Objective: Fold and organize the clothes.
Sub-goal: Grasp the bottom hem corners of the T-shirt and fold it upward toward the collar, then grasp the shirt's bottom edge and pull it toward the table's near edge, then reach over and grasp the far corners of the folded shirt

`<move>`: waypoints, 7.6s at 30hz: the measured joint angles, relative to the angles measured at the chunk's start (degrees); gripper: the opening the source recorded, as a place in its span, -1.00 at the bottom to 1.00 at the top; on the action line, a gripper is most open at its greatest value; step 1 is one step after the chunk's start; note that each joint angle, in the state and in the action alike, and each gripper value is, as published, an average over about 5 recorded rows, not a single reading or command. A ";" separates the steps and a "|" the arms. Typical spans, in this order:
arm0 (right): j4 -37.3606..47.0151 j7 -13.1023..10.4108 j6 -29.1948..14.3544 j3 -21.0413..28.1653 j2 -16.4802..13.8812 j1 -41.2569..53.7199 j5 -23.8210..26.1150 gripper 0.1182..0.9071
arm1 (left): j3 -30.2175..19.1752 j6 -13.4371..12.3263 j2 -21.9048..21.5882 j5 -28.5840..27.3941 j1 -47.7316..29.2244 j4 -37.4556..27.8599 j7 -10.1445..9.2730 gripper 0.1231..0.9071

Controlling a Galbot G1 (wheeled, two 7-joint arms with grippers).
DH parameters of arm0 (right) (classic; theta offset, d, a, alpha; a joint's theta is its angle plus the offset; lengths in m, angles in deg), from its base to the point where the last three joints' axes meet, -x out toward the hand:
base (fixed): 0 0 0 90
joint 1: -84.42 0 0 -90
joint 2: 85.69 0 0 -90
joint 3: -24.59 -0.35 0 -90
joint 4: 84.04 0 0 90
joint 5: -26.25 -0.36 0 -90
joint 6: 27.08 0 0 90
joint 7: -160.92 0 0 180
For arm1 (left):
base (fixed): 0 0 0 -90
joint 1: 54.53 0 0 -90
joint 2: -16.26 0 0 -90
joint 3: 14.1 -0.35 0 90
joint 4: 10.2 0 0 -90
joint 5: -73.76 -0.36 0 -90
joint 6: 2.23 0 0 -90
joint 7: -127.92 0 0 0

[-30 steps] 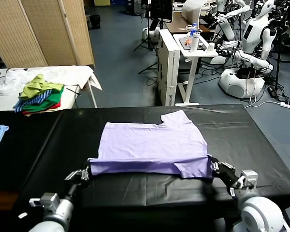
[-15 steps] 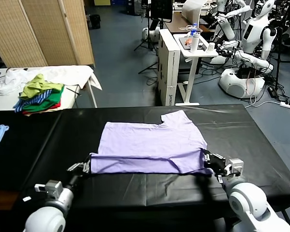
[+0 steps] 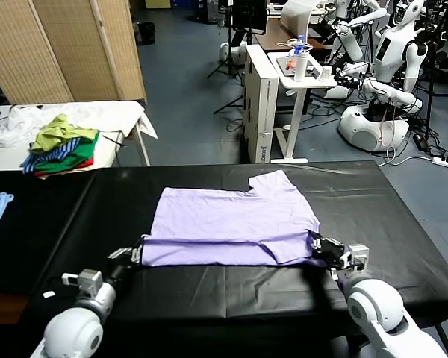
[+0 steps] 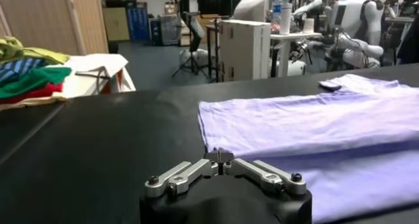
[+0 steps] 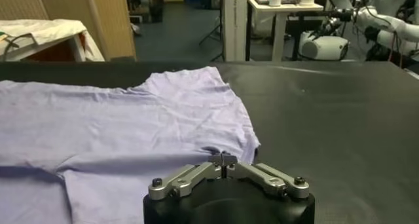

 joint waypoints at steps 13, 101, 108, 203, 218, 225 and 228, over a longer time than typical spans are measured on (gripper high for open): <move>-6.41 1.79 0.27 -4.68 -1.54 -9.31 2.62 0.99 | 1.85 0.73 2.49 -1.43 2.86 3.16 -0.70 0.27; -28.00 -2.20 13.85 -14.85 -4.58 -34.18 0.02 0.90 | 14.08 8.78 2.69 -3.45 34.29 21.61 -3.71 -0.16; -25.80 -0.66 9.88 -15.31 -6.35 -27.36 -5.43 1.00 | 17.07 13.04 2.84 -2.34 34.32 24.16 -1.14 0.84; 30.86 0.19 11.11 23.90 3.90 38.30 -8.34 -0.14 | -9.84 23.34 -3.12 20.22 -31.31 -22.19 -0.28 -0.12; 31.14 0.74 9.72 23.79 4.10 38.03 -7.64 -0.90 | -10.48 23.04 -2.74 20.03 -31.45 -22.18 -0.26 -0.76; 29.40 1.65 5.91 22.47 3.73 36.51 -7.90 -0.94 | -10.13 22.80 -2.56 19.97 -31.28 -21.73 -0.26 -0.94; 27.74 2.03 5.03 21.58 3.03 35.62 -8.06 -0.94 | -9.57 22.91 -2.63 20.20 -30.79 -20.90 -0.31 -0.94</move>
